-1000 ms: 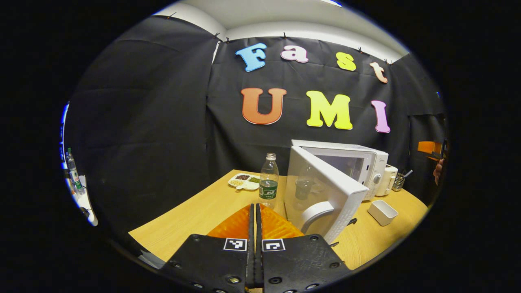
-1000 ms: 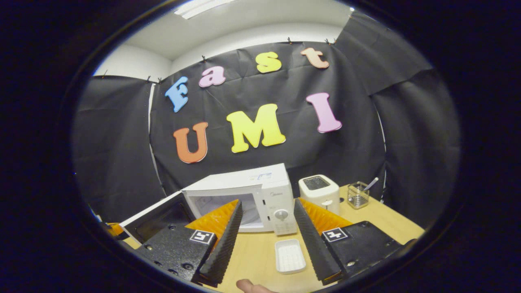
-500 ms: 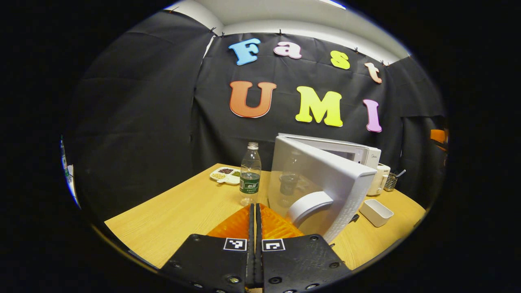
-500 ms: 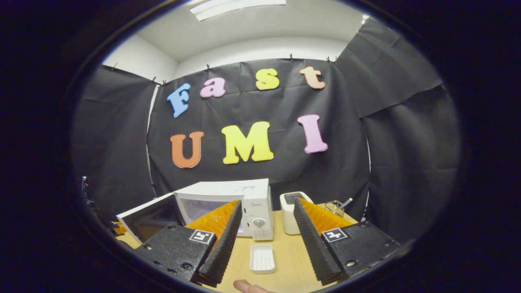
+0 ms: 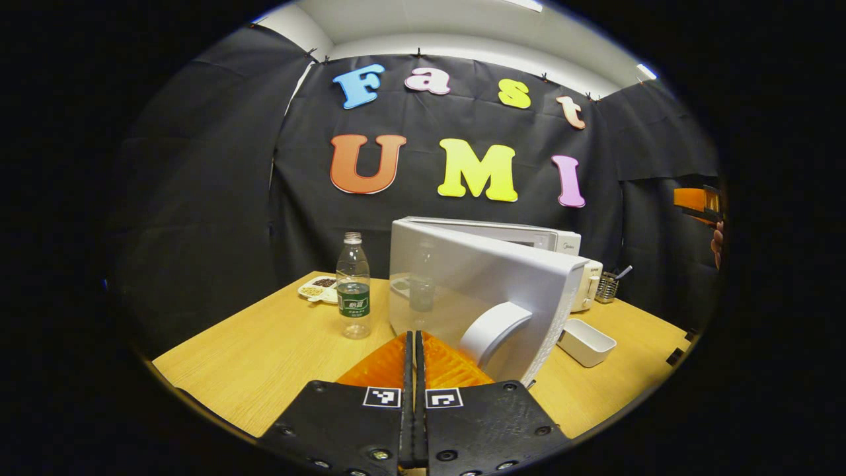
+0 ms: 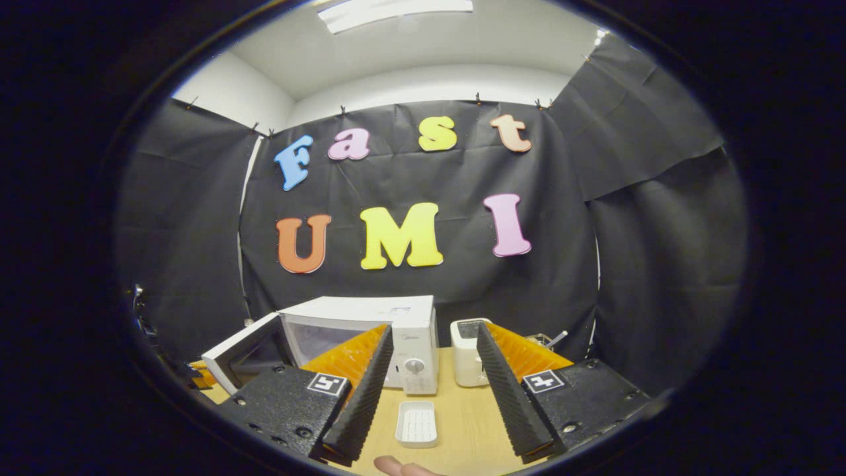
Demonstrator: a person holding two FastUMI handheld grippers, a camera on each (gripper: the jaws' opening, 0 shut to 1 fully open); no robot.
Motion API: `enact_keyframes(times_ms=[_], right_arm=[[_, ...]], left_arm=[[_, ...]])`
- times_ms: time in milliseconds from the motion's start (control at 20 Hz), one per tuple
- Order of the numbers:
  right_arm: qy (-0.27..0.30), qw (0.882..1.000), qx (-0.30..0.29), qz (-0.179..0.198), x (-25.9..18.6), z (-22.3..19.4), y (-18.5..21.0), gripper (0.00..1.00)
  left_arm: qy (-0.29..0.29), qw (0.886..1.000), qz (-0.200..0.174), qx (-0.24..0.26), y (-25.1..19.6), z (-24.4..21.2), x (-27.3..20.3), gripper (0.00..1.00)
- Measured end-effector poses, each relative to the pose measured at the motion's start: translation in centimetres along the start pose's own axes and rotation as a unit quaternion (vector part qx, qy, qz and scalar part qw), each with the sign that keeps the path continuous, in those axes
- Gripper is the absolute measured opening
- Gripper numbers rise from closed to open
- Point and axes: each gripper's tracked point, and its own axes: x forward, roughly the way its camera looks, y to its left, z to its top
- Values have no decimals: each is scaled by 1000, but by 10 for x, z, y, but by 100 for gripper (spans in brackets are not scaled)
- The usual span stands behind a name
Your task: Open the microwave oven with the left hand, put the food in, and close the microwave oven.
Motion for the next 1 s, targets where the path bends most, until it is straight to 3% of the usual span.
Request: enact_keyframes(times_ms=[450, 700, 1000], right_arm=[[-29, 1000, 5, 2, -2, 15, -24, 82], [-38, 999, 7, 6, -1, 19, -38, 82], [-44, 999, 12, -20, -3, 23, -70, 82]], left_arm=[[18, 996, -85, 11, -91, -12, 49, 0], [14, 994, -108, 16, -125, -8, 88, 0], [21, 993, -115, 19, -143, -13, 135, 0]])
